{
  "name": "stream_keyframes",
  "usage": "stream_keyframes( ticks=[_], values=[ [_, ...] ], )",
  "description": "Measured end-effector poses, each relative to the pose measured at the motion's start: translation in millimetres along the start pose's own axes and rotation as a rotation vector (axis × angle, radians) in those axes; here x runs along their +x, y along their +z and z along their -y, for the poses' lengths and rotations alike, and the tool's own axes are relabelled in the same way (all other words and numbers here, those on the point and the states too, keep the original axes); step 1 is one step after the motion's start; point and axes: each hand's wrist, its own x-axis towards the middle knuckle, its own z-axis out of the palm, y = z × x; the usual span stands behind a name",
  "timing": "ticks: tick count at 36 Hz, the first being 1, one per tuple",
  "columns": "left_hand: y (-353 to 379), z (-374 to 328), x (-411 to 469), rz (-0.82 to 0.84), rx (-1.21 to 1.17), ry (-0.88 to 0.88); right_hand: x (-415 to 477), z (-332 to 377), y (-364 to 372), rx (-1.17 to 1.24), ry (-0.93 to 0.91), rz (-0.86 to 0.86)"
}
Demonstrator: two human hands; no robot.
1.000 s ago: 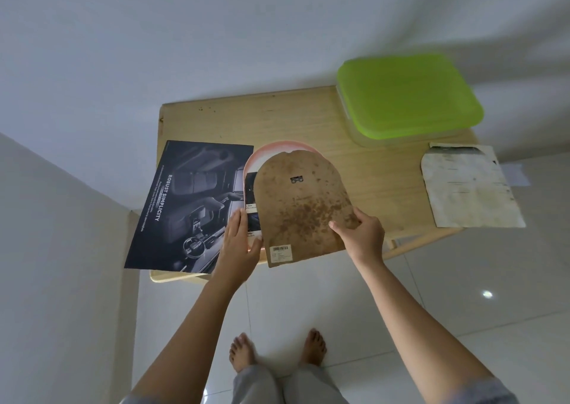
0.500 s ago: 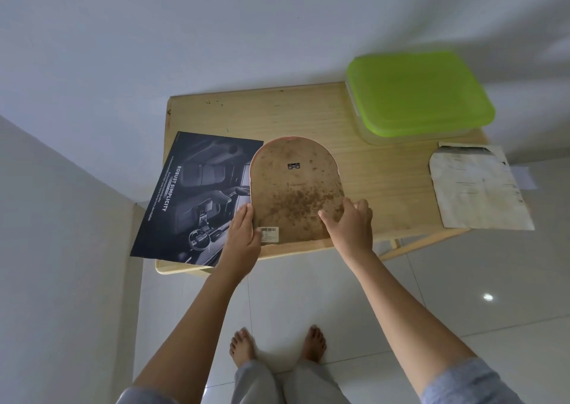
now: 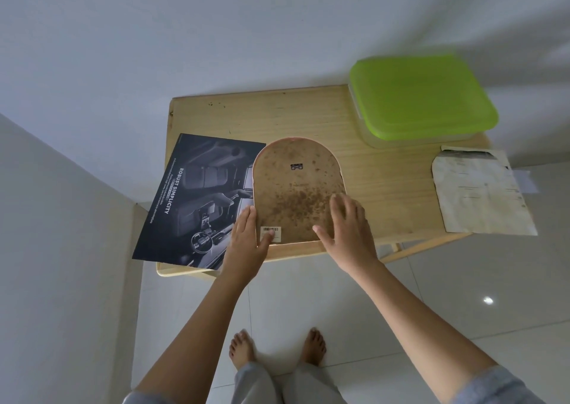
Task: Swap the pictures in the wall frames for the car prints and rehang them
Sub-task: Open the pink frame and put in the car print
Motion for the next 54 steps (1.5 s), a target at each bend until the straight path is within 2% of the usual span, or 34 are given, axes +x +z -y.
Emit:
stream_keyframes(
  ticks=[2, 4, 8, 17, 23, 31, 36, 41, 46, 49, 54],
  values=[
    [1.2, 0.7, -0.3, -0.009, -0.007, -0.001, 1.5, 8.7, 3.2, -0.016, -0.142, 0.099],
    [2.4, 0.8, -1.0, -0.021, -0.007, 0.001, 3.8, 18.4, 8.4, -0.027, -0.183, 0.177],
    [2.3, -3.4, -0.9, -0.036, -0.012, -0.019, 10.6, 25.2, 13.1, -0.048, -0.144, 0.201],
    [2.6, -8.5, -0.5, -0.079, -0.002, -0.047, 22.4, 16.4, 7.6, -0.145, -0.198, 0.219],
    [1.5, -12.5, -2.1, -0.071, 0.010, -0.061, 24.4, 13.4, 3.9, -0.077, -0.228, 0.243],
    [1.9, -14.0, -4.9, -0.053, 0.045, -0.056, 6.2, 0.3, 19.9, -0.007, -0.164, 0.223],
    [-1.5, -13.8, -4.8, -0.029, 0.059, -0.052, 15.8, 0.3, 16.1, 0.034, -0.172, 0.295],
    [-3.6, -16.2, -3.9, -0.029, 0.057, -0.065, 26.8, -5.2, 2.2, 0.152, -0.213, 0.253],
    [-6.7, -22.2, 4.2, -0.058, 0.050, -0.075, 27.1, -28.1, -7.6, 0.423, -0.099, 0.024],
    [-5.7, -27.0, 9.5, -0.096, 0.056, -0.102, 23.1, -40.5, -7.6, 0.550, 0.016, 0.067],
    [1.6, -41.8, 12.7, -0.106, -0.039, -0.189, 26.6, -53.7, -11.7, 0.669, 0.106, 0.180]
  ],
)
